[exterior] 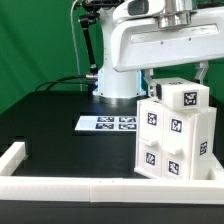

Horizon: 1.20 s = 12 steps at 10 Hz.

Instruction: Assemble cabinet

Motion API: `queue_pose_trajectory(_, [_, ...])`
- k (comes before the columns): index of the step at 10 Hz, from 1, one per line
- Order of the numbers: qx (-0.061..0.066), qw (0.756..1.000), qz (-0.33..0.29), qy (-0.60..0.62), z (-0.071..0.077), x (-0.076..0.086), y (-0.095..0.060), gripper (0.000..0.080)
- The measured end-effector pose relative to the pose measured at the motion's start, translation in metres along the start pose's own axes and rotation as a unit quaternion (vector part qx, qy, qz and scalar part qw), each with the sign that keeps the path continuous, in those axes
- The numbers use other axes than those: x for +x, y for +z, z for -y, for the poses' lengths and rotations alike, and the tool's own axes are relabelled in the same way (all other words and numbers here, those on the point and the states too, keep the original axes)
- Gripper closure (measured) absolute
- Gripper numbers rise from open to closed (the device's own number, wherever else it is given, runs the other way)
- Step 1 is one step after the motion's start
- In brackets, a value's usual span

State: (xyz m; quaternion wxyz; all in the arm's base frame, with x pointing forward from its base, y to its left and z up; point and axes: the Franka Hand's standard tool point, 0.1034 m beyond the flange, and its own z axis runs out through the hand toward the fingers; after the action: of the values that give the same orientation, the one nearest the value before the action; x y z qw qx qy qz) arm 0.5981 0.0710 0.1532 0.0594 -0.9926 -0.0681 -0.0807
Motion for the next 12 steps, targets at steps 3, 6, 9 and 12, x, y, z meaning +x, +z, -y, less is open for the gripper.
queue_pose_trajectory(3, [0.008, 0.994, -0.008, 0.112, 0.0, 0.001, 0.0, 0.024])
queue_pose_trajectory(6, [0.017, 0.969, -0.025, 0.246, 0.003, -0.001, -0.001, 0.024])
queue_pose_trajectory(9, [0.027, 0.93, -0.028, 0.364, 0.006, 0.0, -0.002, 0.024])
queue_pose_trajectory(12, [0.036, 0.875, -0.021, 0.482, 0.012, 0.0, -0.001, 0.024])
